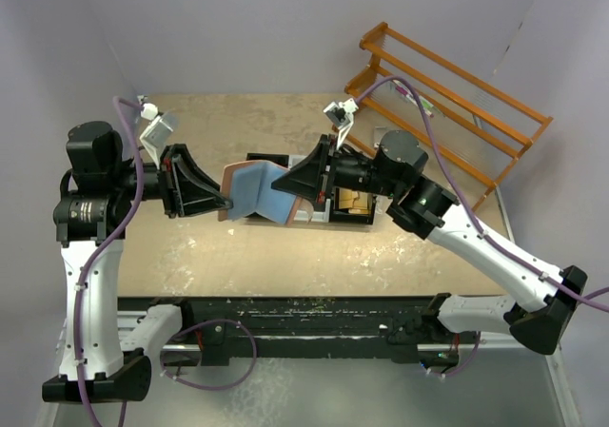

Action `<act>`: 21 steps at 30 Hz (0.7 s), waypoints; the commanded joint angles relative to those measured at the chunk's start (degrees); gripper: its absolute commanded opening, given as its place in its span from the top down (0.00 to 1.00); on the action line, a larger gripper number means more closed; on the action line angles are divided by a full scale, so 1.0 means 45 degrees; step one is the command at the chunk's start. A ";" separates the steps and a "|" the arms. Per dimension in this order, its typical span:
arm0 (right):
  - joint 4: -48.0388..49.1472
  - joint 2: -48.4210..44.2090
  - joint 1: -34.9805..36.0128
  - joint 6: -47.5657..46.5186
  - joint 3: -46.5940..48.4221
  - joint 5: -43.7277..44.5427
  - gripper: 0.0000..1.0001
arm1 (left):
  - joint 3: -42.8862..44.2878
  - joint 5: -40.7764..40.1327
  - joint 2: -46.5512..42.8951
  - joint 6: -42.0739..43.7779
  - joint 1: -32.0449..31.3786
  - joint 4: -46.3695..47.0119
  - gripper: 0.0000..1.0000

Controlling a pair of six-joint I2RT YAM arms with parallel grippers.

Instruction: Take the credit cards out of the card holder

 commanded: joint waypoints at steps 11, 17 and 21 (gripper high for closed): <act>0.1870 -0.0463 0.0177 0.0167 -0.0385 -0.1522 1.00 | 0.0112 -0.2235 0.0041 -0.0061 -0.0033 0.0418 0.78; 0.1888 -0.0477 0.0177 0.0086 -0.0455 -0.1419 1.00 | 0.0129 -0.1948 -0.0063 -0.0296 -0.0030 0.0651 0.79; 0.1051 -0.0658 0.0160 -0.0051 -0.0467 -0.1478 0.98 | 0.0111 -0.1300 -0.0065 -0.0546 -0.0031 0.0799 0.82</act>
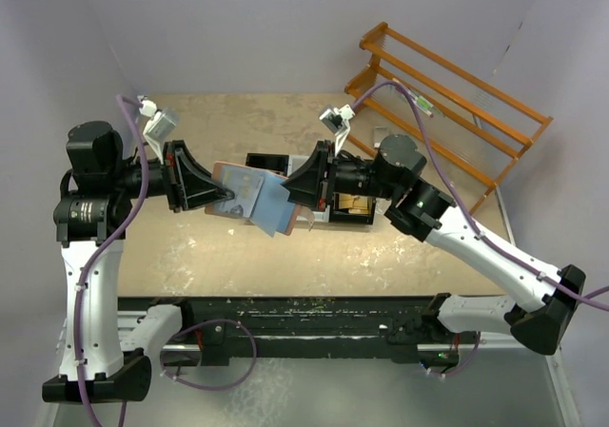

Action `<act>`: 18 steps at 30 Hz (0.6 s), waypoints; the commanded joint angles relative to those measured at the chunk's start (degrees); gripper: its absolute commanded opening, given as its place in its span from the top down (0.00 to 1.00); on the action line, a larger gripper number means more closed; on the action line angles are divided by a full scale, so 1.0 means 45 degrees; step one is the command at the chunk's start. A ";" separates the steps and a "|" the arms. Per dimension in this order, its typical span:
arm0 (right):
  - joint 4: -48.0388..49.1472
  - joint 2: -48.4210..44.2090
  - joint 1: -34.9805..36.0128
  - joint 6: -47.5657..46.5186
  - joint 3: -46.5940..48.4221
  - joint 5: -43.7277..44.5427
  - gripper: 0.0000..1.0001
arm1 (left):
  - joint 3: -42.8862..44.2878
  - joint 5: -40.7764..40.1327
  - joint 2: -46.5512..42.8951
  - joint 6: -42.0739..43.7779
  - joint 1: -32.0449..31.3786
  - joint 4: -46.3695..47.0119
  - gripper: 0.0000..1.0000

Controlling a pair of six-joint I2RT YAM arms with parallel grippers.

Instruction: Take the credit cards out of the card holder

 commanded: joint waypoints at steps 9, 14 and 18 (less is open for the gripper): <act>-0.1331 -0.1176 -0.0117 -0.0650 0.0300 0.0819 0.29 | -0.0111 0.1649 0.0076 -0.2065 -0.0031 0.1956 0.91; -0.1346 -0.1221 -0.0494 -0.0441 0.0440 0.0482 0.13 | -0.0275 0.1733 0.0006 -0.3137 -0.0032 0.2712 0.94; -0.0789 -0.0851 -0.0516 -0.0090 0.0784 -0.0268 0.05 | -0.0482 0.1726 -0.0081 -0.3402 -0.0033 0.2984 0.96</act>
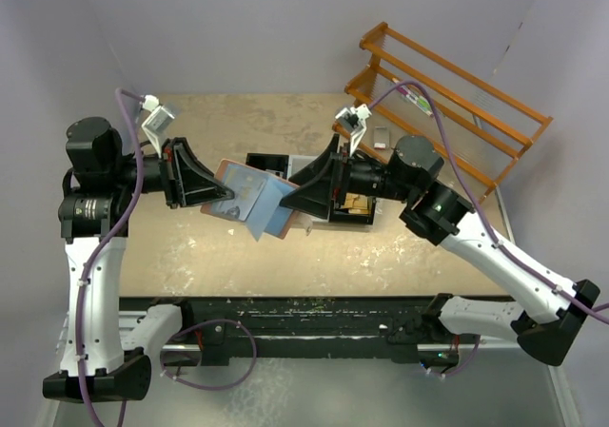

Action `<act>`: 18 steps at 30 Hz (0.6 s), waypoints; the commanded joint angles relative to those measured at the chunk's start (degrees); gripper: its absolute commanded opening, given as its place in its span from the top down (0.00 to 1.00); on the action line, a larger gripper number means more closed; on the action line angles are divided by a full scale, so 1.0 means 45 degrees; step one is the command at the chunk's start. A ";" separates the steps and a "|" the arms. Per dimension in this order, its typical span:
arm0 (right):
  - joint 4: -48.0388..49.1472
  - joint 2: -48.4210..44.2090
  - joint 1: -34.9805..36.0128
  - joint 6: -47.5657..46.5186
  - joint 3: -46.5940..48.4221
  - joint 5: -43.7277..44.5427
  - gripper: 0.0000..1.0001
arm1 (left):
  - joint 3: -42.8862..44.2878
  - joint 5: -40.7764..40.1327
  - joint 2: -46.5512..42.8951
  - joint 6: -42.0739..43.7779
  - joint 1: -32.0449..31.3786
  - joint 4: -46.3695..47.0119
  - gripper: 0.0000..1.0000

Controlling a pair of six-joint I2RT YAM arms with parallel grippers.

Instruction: Take the credit cards out of the card holder

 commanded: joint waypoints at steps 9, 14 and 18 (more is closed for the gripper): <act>0.2469 0.0609 -0.0059 0.1087 0.0841 -0.2391 0.00 | -0.0220 0.0522 -0.0207 -0.1253 -0.0013 0.1333 0.97; 0.4046 0.0044 -0.0078 0.1350 0.0115 -0.3939 0.00 | -0.0274 0.0493 -0.0149 -0.1257 -0.0009 0.1378 0.97; 0.1544 -0.0048 -0.0079 0.0185 0.1021 -0.2586 0.00 | -0.0282 0.0468 -0.0130 -0.1310 -0.0014 0.1489 0.97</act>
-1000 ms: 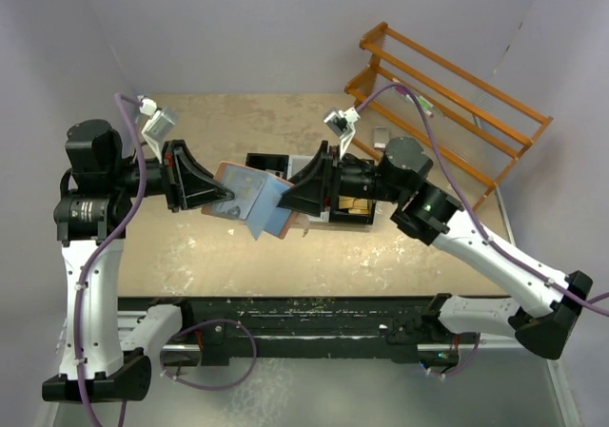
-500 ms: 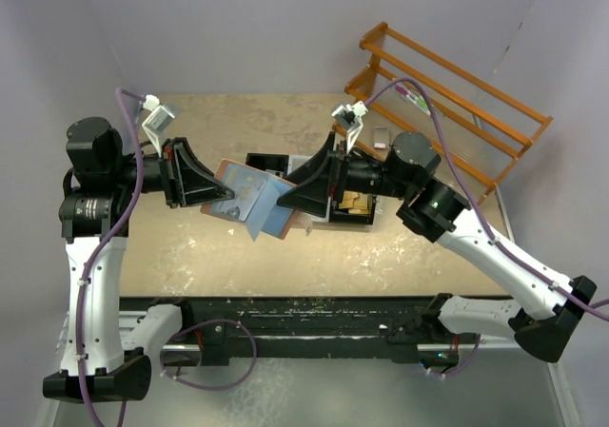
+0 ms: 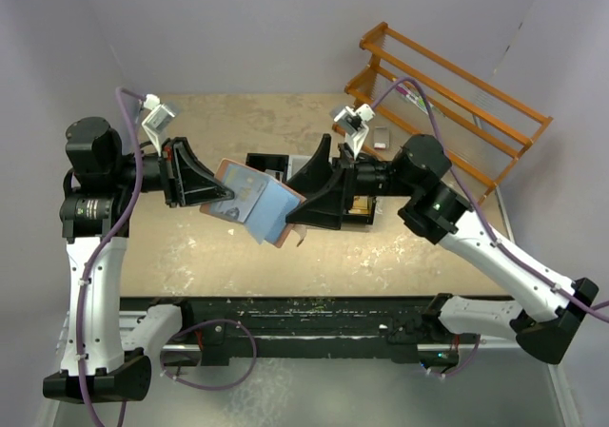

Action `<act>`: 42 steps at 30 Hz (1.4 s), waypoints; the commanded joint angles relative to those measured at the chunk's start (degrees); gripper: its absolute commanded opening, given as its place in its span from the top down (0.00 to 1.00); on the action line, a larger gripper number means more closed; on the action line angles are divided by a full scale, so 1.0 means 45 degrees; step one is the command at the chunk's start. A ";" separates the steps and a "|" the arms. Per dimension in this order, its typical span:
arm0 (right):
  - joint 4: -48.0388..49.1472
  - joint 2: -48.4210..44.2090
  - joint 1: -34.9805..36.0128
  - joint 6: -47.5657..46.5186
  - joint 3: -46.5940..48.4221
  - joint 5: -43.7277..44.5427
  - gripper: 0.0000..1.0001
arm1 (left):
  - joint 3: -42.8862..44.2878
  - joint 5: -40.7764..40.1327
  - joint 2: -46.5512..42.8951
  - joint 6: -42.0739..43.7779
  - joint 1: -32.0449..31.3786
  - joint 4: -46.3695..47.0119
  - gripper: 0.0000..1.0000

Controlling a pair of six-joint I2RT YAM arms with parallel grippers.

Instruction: Take the credit cards out of the card holder

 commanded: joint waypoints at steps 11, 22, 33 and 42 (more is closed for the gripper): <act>-0.4339 0.1615 0.0009 -0.2119 0.2631 0.3030 0.06 | -0.0056 0.0266 -0.0196 -0.1040 -0.0013 0.1593 0.98; -0.2731 0.0977 0.0009 -0.1935 0.1645 0.0970 0.75 | -0.0206 0.0227 -0.0103 -0.1412 -0.0004 0.2136 0.98; -0.5107 0.1555 0.0014 -0.2221 0.2884 0.1740 1.00 | -0.0453 -0.0961 0.0692 0.2881 -0.0011 -0.1692 0.55; -0.7334 0.2450 0.0047 -0.2659 0.4059 0.2425 1.00 | -0.1152 -0.0271 0.0560 0.2747 -0.0013 -0.1430 0.56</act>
